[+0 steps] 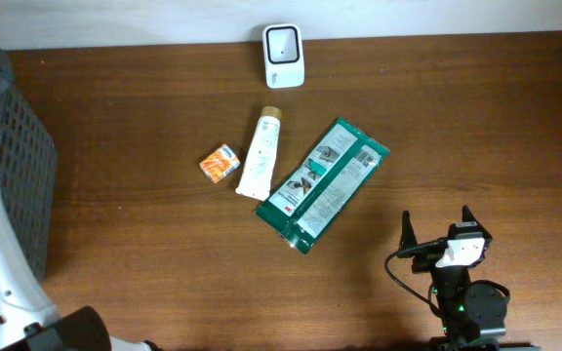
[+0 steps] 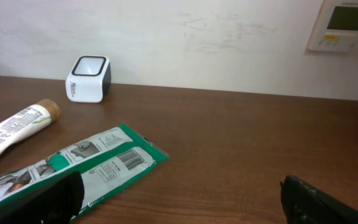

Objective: Scan the item barcode
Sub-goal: 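Place the orange tissue pack left of the white tube, then reach into the basket and grasp the green-lidded jar with left gripper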

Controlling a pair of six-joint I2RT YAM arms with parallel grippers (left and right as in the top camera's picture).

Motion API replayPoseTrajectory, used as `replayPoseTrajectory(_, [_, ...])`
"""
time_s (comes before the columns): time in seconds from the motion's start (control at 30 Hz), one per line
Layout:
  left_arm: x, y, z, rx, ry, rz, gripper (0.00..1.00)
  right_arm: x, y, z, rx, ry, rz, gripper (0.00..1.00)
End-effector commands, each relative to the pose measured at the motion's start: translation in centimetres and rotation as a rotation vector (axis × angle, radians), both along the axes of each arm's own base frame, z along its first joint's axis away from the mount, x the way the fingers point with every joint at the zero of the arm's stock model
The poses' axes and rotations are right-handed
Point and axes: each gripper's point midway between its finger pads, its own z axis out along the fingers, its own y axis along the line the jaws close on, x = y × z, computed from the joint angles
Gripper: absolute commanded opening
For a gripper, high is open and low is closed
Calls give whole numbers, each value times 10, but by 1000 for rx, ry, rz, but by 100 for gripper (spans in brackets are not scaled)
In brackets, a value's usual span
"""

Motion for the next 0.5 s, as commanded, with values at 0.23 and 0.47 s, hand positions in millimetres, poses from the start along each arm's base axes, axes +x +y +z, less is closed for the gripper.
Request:
replayPoseTrajectory(0.23, [-40, 132, -108, -114, 209, 274, 99, 0, 3, -3, -6, 2, 13, 98])
replayPoseTrajectory(0.47, [-25, 179, -220, -152, 383, 240, 100, 0, 3, -3, -6, 2, 13, 98])
